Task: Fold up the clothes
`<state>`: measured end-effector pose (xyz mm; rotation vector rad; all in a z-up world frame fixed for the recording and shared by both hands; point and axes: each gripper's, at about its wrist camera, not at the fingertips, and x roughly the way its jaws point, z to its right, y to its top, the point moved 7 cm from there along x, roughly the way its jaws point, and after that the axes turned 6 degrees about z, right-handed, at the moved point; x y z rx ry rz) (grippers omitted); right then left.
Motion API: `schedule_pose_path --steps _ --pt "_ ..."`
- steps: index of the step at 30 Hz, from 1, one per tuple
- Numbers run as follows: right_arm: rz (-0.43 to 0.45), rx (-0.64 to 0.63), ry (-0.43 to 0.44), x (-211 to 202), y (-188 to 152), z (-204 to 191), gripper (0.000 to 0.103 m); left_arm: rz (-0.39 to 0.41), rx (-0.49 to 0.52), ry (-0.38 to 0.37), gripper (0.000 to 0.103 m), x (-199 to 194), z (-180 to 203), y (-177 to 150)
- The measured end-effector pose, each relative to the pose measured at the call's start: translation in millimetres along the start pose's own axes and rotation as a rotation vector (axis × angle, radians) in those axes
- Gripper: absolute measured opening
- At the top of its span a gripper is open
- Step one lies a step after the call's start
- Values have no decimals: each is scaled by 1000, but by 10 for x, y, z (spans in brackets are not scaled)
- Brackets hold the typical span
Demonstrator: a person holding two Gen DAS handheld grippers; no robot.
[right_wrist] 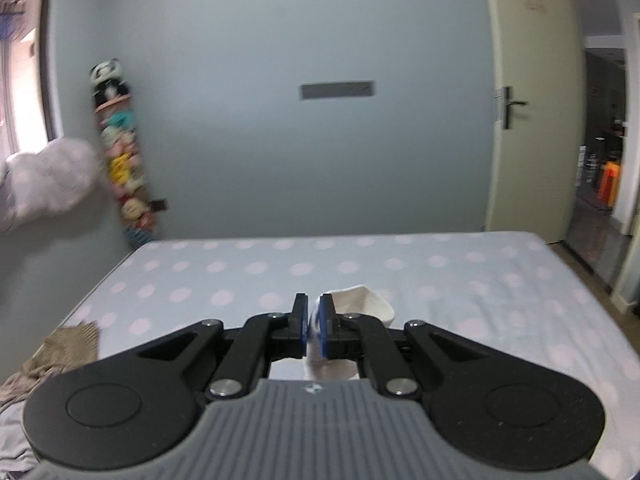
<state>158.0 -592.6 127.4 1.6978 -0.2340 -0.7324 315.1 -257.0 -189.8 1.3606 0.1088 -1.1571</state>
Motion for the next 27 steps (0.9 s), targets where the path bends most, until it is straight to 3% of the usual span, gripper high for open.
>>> schedule_pose_path --steps 14,19,27 --pt "-121 -21 127 592 -838 -981 7 9 -39 -17 44 13 -71 40" --pt "-202 -26 170 845 -1341 -1240 7 14 -38 -16 44 39 -71 66" --pt "-374 79 278 1202 -2382 -1668 7 27 -54 -3 44 97 -139 97"
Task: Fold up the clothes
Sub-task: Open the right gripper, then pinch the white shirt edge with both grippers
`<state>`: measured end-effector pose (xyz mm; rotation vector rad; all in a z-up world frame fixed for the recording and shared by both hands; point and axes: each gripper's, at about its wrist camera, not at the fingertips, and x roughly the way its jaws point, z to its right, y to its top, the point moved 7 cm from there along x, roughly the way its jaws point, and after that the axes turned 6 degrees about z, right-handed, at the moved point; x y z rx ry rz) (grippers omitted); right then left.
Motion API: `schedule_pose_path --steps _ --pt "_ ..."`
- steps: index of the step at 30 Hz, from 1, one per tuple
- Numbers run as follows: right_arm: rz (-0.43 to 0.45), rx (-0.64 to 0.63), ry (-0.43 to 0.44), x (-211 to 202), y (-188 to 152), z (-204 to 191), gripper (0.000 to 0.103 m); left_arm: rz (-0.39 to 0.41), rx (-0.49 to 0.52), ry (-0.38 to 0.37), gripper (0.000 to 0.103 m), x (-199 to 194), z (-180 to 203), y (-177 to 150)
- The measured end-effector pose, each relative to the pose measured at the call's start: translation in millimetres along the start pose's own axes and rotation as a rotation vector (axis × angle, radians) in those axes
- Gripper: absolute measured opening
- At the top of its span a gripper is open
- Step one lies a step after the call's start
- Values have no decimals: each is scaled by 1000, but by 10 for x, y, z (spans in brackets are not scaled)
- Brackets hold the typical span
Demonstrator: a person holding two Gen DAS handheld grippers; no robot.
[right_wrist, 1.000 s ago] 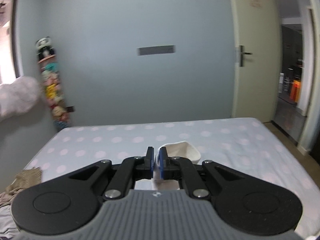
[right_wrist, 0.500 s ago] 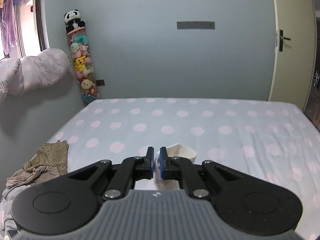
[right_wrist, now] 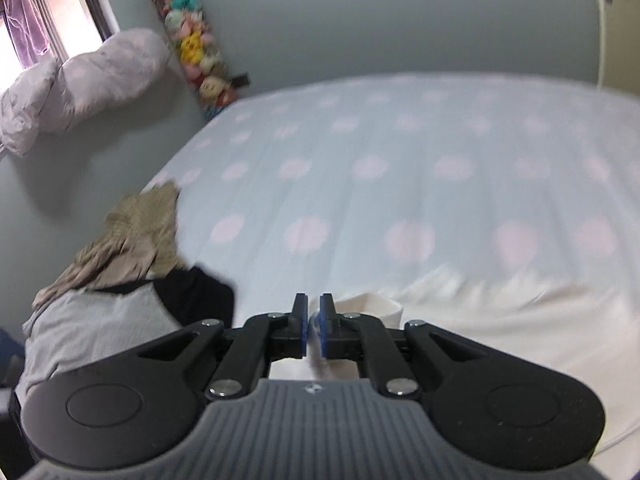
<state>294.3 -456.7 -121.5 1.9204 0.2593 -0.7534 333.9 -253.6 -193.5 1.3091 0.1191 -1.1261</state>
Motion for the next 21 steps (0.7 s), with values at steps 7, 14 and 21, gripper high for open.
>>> schedule_pose_path --steps 7,14,21 --pt "-152 16 117 395 -706 -265 13 10 -76 -17 44 37 -137 45" --pt "-190 45 174 300 -920 -202 39 23 -94 -23 44 20 -166 78" --pt "-94 32 107 -212 -767 230 39 -3 -23 -148 50 79 156 -22"
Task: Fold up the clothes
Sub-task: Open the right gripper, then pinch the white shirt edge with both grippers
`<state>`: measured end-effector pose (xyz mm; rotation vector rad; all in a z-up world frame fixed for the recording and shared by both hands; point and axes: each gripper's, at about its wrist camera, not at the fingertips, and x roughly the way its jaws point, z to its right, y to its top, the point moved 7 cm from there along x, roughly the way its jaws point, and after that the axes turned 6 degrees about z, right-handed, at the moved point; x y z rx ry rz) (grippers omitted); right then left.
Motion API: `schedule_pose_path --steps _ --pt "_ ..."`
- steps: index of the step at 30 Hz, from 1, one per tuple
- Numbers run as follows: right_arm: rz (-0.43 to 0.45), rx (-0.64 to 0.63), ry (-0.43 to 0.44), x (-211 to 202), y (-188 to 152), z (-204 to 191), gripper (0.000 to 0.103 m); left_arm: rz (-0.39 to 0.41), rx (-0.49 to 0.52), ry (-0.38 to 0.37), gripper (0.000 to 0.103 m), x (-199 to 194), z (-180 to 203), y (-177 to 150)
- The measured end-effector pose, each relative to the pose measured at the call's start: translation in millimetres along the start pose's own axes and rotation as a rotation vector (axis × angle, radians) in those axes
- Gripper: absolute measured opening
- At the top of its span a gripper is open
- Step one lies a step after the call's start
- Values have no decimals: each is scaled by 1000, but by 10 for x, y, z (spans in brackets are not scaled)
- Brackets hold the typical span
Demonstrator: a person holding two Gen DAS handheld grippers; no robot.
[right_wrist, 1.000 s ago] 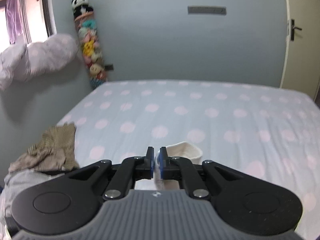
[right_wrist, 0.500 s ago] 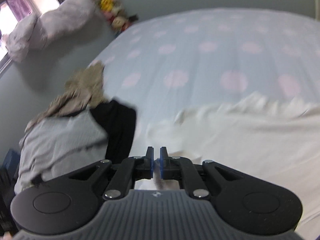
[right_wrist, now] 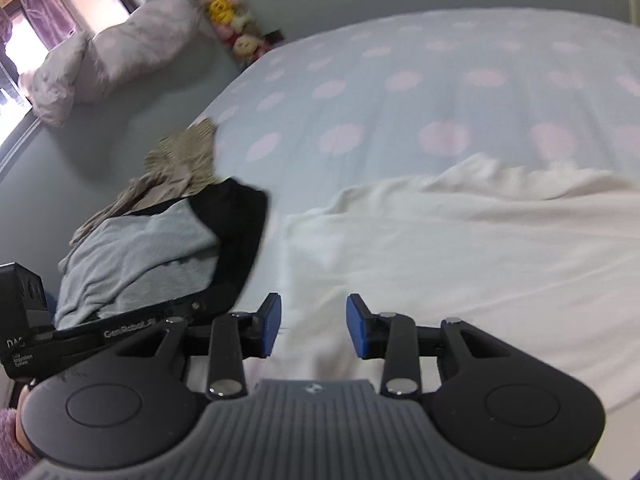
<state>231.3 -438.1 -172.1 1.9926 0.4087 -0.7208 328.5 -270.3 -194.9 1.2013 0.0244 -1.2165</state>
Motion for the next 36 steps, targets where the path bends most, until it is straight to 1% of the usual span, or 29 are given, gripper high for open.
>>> schedule_pose_path --steps 2,4,7,9,11,13,14,15,16,17,20,21,24,26,28,30,31,32,34,36 --pt "8 -5 -36 -146 -53 167 39 -1 21 -43 54 62 130 -46" --pt "4 7 -65 -270 -143 346 39 7 54 -62 56 137 253 -82" --pt "-7 28 -109 -421 -279 633 39 5 91 -52 56 250 376 -134" --pt "-10 24 -151 -501 -319 846 39 -6 94 -54 58 298 423 -167" --pt "-1 15 -198 -578 -310 1082 39 -23 90 -40 59 361 416 -208" --pt "10 15 -235 -652 -254 1318 39 -50 85 -27 58 428 390 -266" --pt "17 16 -256 -683 -210 1443 39 -61 84 -25 52 455 382 -294" --pt "26 16 -275 -709 -157 1567 39 -66 89 -24 39 472 382 -313" --pt "37 16 -297 -730 -87 1699 40 -68 101 -24 32 484 387 -328" --pt "47 18 -323 -743 -2 1838 39 -70 113 -27 21 490 397 -339" --pt "78 59 -401 -732 286 2283 40 -60 122 -42 5 478 415 -315" --pt "84 92 -415 -712 375 2437 40 -49 122 -45 2 459 414 -289" --pt "97 206 -453 -587 573 2860 40 10 105 -57 0 348 390 -158" --pt "96 261 -460 -472 629 3064 39 49 84 -78 0 269 378 -58" --pt "81 285 -471 -332 645 3203 39 85 72 -98 0 190 365 25" --pt "64 287 -497 -219 622 3277 37 110 61 -114 0 134 354 81" --pt "57 289 -511 -176 607 3314 25 118 52 -122 0 116 351 100" --pt "51 293 -522 -147 591 3345 8 127 43 -132 0 95 348 119" --pt "62 291 -525 -172 578 3358 8 159 40 -151 0 40 360 172" --pt "87 274 -530 -233 594 3351 6 207 40 -171 0 -49 379 237"
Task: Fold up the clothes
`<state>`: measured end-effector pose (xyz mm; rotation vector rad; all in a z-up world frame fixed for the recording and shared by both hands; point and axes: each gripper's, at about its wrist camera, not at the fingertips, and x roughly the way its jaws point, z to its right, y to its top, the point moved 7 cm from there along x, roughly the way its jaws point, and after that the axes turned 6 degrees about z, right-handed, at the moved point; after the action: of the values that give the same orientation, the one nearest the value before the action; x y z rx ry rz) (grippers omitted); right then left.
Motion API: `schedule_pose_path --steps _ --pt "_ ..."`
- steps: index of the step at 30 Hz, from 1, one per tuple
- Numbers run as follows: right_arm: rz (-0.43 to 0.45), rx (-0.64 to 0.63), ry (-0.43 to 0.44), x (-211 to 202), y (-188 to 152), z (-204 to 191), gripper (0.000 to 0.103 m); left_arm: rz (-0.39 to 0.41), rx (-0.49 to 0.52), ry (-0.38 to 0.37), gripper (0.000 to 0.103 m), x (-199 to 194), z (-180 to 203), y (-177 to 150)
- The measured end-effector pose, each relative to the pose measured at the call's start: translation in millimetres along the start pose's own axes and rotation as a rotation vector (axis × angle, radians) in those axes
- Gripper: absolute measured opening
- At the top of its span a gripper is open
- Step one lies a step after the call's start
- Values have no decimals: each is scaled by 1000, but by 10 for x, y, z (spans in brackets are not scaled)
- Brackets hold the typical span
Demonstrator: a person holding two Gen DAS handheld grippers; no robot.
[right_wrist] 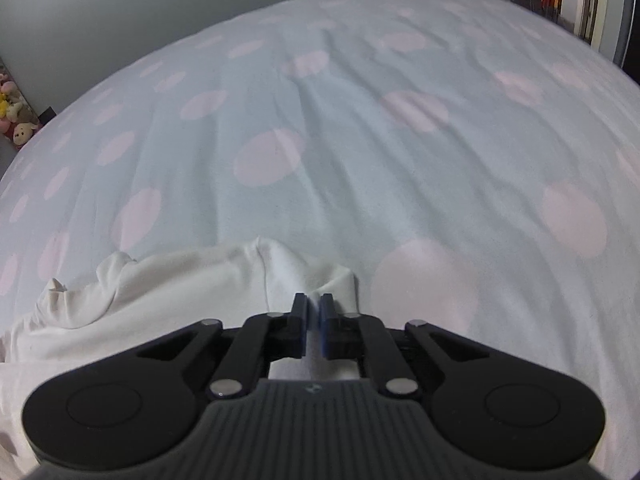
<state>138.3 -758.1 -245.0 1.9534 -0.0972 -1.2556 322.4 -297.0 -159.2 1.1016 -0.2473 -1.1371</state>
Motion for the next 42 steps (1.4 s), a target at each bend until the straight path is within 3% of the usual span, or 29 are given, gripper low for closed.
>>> schedule_pose_path --steps 3,6,11,16,18,20,23,26,30,32,35,37,42 --pt "56 13 -4 -123 99 29 5 86 -6 -17 0 -152 39 174" --pt "80 20 -9 -174 152 47 5 115 6 43 0 -235 -42 270" --pt "79 38 -3 -120 143 53 5 14 -59 160 0 -5 -427 103" --pt "79 20 16 -140 89 27 13 -51 -76 194 2 247 -540 -118" --pt "89 14 18 -192 84 32 14 -44 -87 196 26 244 -559 -121" --pt "100 6 24 -257 71 37 14 -4 -111 197 42 149 -614 -89" --pt "125 -26 59 -474 -42 38 14 27 -139 203 49 64 -685 -23" --pt "143 -67 89 -712 -262 49 14 -32 -128 185 53 92 -728 -78" --pt "144 -130 96 -934 -592 94 16 -113 -48 191 53 182 -680 -259" --pt "135 -143 95 -999 -730 147 21 -138 -5 179 53 206 -620 -323" --pt "122 -187 79 -1036 -876 201 22 -137 43 175 53 236 -538 -368" --pt "116 -222 64 -1025 -935 226 22 -135 17 176 53 270 -554 -417" --pt "115 -330 33 -962 -988 214 23 -110 -61 154 24 313 -607 -456"
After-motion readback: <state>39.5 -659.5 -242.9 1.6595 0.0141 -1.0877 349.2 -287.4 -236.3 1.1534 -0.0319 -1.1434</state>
